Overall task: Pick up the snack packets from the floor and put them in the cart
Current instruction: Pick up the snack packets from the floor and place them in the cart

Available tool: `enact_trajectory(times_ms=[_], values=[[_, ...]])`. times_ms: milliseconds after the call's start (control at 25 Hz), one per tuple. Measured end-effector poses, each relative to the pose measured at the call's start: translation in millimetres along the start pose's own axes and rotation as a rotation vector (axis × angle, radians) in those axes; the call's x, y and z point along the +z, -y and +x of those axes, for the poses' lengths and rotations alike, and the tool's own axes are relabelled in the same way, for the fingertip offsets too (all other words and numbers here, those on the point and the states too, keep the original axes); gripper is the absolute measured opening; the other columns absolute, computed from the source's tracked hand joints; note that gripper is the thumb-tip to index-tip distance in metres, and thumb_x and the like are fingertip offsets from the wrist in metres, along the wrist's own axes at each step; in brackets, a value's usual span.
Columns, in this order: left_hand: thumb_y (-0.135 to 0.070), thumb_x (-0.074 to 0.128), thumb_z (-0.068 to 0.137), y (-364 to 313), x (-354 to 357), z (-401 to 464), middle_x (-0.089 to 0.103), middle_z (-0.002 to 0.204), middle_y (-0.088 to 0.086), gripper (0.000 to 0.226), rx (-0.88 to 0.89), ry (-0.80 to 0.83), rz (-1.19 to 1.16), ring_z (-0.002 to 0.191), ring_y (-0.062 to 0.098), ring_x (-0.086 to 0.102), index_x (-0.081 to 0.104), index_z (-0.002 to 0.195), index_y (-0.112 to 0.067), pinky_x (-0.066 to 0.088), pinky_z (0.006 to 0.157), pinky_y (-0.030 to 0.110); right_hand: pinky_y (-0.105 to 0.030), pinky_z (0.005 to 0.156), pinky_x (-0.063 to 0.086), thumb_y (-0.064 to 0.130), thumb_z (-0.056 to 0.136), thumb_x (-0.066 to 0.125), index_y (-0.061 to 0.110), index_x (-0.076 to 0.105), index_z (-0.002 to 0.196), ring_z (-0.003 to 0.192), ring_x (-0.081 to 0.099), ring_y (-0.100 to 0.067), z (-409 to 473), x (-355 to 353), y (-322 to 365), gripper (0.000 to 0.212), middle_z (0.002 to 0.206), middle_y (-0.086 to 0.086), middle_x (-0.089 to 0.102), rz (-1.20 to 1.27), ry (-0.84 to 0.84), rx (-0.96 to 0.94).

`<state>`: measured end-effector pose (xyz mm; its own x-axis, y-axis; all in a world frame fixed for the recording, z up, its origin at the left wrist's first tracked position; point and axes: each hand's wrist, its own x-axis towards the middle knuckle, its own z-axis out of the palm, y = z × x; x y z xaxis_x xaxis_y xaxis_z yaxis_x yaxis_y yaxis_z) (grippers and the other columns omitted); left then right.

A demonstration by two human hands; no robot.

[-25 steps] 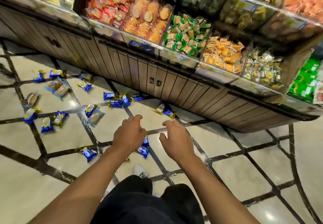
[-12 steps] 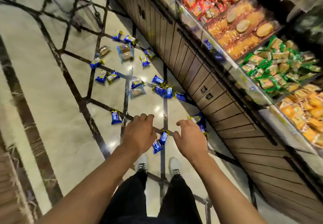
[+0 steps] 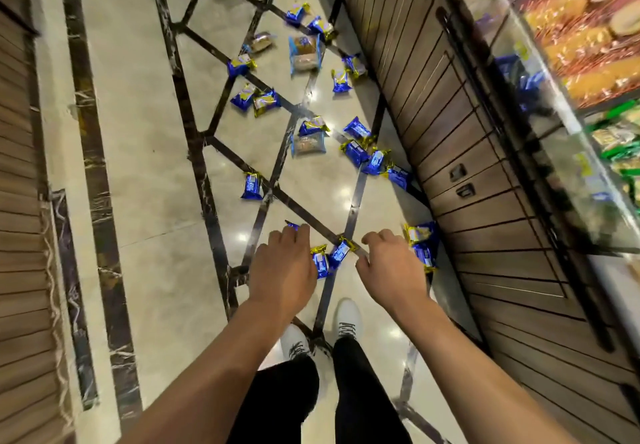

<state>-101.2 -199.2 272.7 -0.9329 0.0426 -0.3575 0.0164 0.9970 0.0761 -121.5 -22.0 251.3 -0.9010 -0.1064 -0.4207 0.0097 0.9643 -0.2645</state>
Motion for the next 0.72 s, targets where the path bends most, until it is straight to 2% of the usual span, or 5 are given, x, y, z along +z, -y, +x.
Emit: enact_trajectory(times_ms=[120, 240, 480, 720], values=[[-0.030, 0.053, 0.093, 2.8, 22.9, -0.2, 0.058, 0.117, 0.007, 0.050, -0.030, 0.016, -0.075, 0.104, 0.028, 0.055, 0.043, 0.139, -0.014, 0.042, 0.070, 0.036, -0.032, 0.072, 0.042, 0.029, 0.094, 0.049, 0.020, 0.054, 0.128, 0.112, 0.051, -0.024, 0.8, 20.6, -0.2, 0.035, 0.118, -0.002, 0.055, 0.015, 0.022, 0.001], [-0.029, 0.052, 0.092, 12.3, 88.6, 20.4, 0.058, 0.117, 0.008, 0.049, -0.016, 0.058, -0.102, 0.104, 0.029, 0.056, 0.044, 0.139, -0.014, 0.048, 0.077, 0.040, -0.033, 0.076, 0.044, 0.028, 0.094, 0.050, 0.019, 0.052, 0.131, 0.115, 0.050, -0.024, 17.3, 81.1, -10.1, 0.038, 0.122, -0.003, 0.054, 0.061, 0.036, 0.058], [-0.029, 0.048, 0.094, 15.8, 221.4, 54.5, 0.047, 0.133, 0.005, 0.056, -0.086, 0.100, -0.184, 0.118, 0.024, 0.049, 0.030, 0.146, -0.018, 0.046, 0.085, 0.036, -0.035, 0.081, 0.049, 0.030, 0.093, 0.051, 0.021, 0.055, 0.130, 0.115, 0.052, -0.026, 67.8, 215.2, -38.1, 0.038, 0.126, -0.006, 0.057, 0.100, 0.059, 0.124], [-0.028, 0.051, 0.094, 21.0, 377.3, 122.2, 0.041, 0.141, 0.006, 0.055, -0.155, 0.158, -0.304, 0.124, 0.025, 0.044, 0.032, 0.146, -0.019, 0.045, 0.092, 0.039, -0.035, 0.082, 0.048, 0.031, 0.093, 0.053, 0.018, 0.050, 0.135, 0.114, 0.057, -0.027, 149.3, 337.5, -90.8, 0.043, 0.125, -0.007, 0.059, 0.151, 0.075, 0.168]])
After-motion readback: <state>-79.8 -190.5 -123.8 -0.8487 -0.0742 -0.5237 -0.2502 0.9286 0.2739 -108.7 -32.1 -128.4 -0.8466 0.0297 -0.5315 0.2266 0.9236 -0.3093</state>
